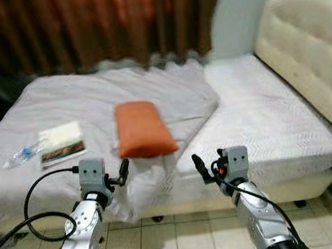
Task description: Clean up the room
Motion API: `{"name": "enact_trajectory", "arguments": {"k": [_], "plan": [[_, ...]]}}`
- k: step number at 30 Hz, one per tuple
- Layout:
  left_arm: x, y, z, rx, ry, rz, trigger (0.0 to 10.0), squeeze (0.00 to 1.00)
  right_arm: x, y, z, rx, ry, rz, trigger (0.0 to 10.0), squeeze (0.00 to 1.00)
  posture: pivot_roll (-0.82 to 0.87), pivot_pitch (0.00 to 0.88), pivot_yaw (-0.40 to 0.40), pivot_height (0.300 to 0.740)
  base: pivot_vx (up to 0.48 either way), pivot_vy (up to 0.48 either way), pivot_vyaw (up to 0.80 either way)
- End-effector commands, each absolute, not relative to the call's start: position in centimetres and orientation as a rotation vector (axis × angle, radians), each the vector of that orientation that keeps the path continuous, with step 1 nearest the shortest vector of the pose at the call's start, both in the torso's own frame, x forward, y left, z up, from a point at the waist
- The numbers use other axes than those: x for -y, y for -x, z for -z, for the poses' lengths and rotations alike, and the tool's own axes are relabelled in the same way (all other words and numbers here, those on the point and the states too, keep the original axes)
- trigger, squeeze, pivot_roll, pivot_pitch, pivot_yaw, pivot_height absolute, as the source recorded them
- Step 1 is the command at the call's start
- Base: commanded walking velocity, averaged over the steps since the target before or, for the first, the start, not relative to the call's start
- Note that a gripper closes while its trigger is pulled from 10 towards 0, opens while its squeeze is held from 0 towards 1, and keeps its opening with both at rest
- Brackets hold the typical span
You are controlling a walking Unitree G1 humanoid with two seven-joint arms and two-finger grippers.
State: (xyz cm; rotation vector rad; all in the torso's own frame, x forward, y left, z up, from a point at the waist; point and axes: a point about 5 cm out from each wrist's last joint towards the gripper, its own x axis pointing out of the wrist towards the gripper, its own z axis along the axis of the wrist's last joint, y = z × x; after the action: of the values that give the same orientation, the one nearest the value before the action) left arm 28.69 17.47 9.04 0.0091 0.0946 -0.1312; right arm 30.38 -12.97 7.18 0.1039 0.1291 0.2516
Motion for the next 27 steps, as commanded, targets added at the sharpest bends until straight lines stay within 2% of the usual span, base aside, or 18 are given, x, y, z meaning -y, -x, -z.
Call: {"name": "enact_trajectory", "arguments": {"k": [1,12,27], "plan": [[-16.8,-28.8,-9.2,-0.090,0.009,0.149,10.0,0.00,13.8,-30.5,-7.2,-0.125,-0.084,-0.233,10.0,0.00,-0.02,0.000,0.020,0.740,0.480,0.000,0.00],[-17.0,-28.7,-9.1,-0.088,0.023,0.125,10.0,0.00,13.6,-30.8,-7.2,-0.135,-0.081,-0.246,10.0,0.00,-0.01,0.000,0.014,0.740,0.480,0.000,0.00],[-17.1,-28.5,-9.1,-0.087,0.019,0.125,10.0,0.00,12.6,-31.2,-7.0,-0.162,-0.070,-0.303,10.0,0.00,0.01,0.000,-0.002,0.740,0.480,0.000,0.56]]}}
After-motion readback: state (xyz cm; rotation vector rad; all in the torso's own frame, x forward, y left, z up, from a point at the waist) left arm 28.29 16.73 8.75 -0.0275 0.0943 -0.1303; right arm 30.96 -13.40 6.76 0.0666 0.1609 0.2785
